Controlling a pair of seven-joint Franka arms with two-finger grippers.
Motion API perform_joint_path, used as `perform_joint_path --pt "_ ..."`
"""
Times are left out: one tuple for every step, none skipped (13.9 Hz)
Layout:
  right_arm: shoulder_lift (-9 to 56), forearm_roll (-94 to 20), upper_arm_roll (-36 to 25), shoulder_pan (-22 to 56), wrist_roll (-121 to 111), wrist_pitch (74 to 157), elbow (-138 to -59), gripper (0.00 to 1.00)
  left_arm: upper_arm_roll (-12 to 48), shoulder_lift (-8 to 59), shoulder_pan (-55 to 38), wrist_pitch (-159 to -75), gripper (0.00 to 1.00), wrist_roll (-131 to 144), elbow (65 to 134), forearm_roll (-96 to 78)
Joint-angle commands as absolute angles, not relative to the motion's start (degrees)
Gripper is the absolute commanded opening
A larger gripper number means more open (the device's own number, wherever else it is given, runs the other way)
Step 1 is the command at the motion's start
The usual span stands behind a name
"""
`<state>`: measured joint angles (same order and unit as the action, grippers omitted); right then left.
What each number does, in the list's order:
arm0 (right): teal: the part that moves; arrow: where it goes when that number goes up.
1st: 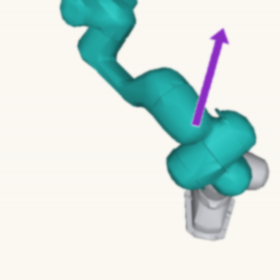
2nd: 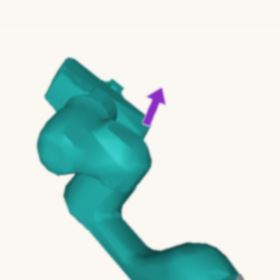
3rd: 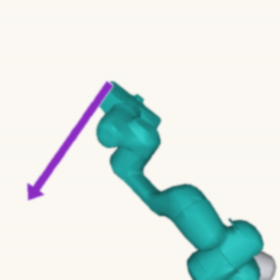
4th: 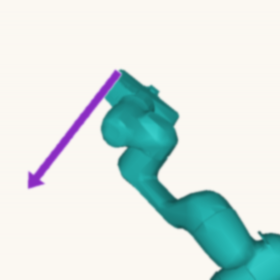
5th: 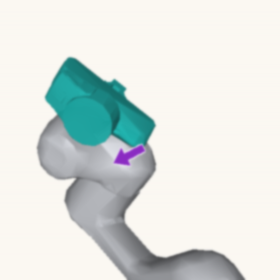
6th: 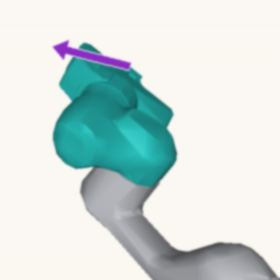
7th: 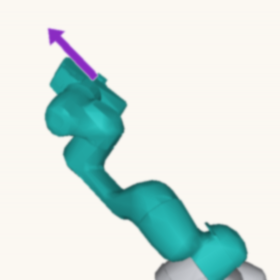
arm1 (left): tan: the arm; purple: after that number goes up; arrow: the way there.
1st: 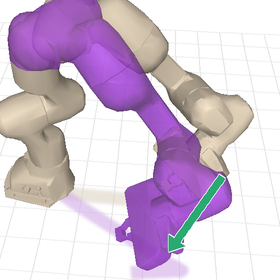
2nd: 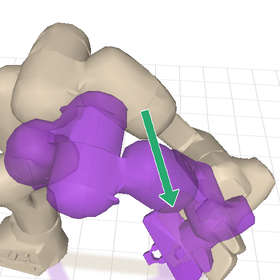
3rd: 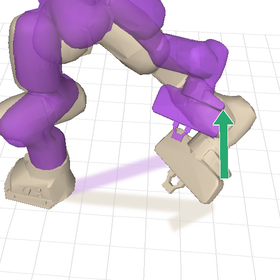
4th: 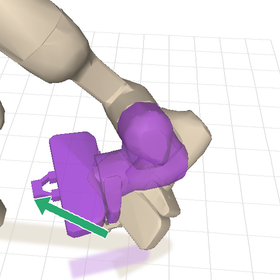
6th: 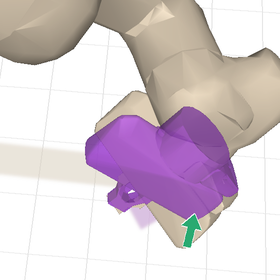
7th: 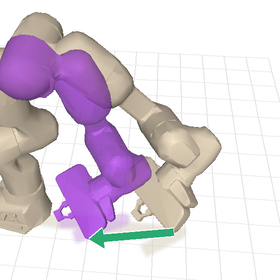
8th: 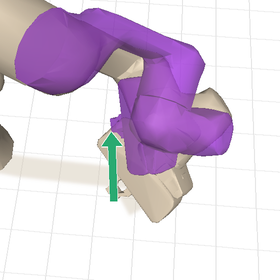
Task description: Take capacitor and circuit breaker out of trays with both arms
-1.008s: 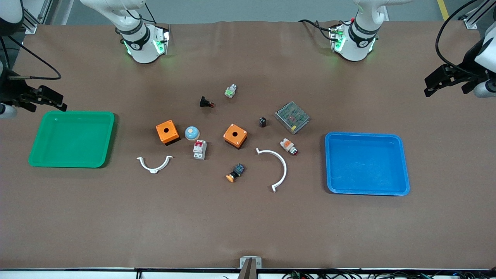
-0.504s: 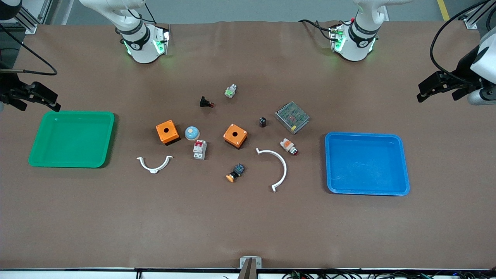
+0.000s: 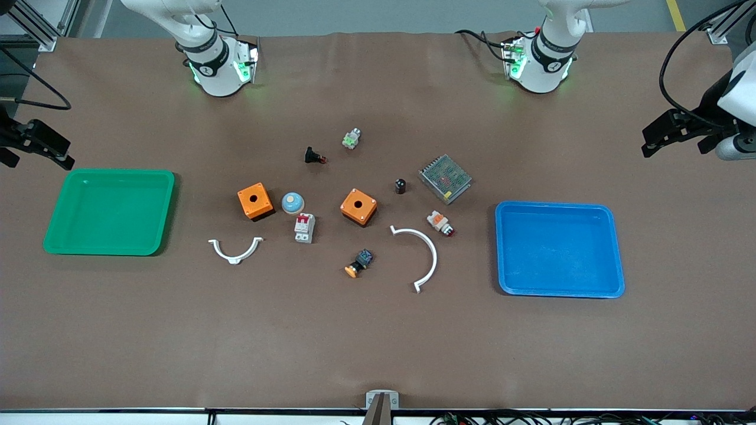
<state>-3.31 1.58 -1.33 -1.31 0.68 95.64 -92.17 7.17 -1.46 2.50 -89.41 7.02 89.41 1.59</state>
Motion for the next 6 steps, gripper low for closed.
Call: perform_joint_path --pt "-2.1 2.9 -1.1 -1.4 2.1 94.7 -90.4 1.00 7.1 -0.5 2.5 -87.6 1.00 6.3 87.9 2.7" --pt "-2.1 2.8 -1.1 -1.5 2.2 94.7 -90.4 1.00 7.1 -0.6 2.5 -87.6 1.00 6.3 87.9 2.7" --pt "-2.1 2.8 -1.1 -1.6 2.2 94.9 -90.4 1.00 7.1 -0.6 2.5 -87.5 1.00 6.3 87.9 2.7" --pt "-2.1 2.5 -1.1 -1.7 2.2 95.2 -90.4 1.00 7.1 -0.6 2.6 -87.1 1.00 6.3 87.9 2.7" --pt "-2.0 2.2 -1.1 -1.8 2.2 95.3 -90.4 1.00 7.1 -0.7 2.7 -86.8 1.00 6.2 87.9 2.7" --pt "-1.4 2.3 -1.1 -1.8 2.2 95.3 -89.8 1.00 7.0 -0.7 2.8 -86.7 1.00 6.2 87.9 2.6"
